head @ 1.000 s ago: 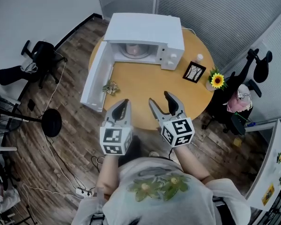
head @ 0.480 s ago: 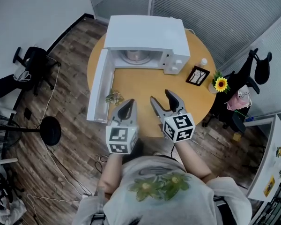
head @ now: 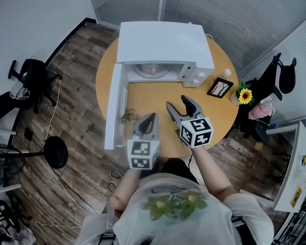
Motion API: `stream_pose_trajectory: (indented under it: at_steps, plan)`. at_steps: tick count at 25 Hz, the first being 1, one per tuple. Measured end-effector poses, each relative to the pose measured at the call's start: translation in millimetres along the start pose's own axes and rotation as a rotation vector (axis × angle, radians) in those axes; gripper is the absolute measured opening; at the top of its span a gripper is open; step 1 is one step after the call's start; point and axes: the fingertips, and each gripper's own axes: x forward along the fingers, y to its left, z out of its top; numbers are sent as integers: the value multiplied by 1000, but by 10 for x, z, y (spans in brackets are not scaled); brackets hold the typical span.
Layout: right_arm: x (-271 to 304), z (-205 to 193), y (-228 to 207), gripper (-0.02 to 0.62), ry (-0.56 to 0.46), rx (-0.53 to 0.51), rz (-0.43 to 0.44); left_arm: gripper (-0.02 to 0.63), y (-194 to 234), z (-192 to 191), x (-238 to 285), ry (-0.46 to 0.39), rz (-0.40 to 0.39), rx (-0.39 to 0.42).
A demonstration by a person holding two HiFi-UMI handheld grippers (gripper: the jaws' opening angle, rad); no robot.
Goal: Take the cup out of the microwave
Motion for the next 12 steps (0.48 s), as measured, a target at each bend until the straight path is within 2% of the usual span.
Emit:
stream_pose_trajectory:
  at_steps: [4,12]
  plan:
    - [362,-13,-95,267,13,2,4,3,200,-81,136,31,19,-27]
    - [1011,-2,-281,267,73,-8,49,3,340,-127,389,65,60,-74]
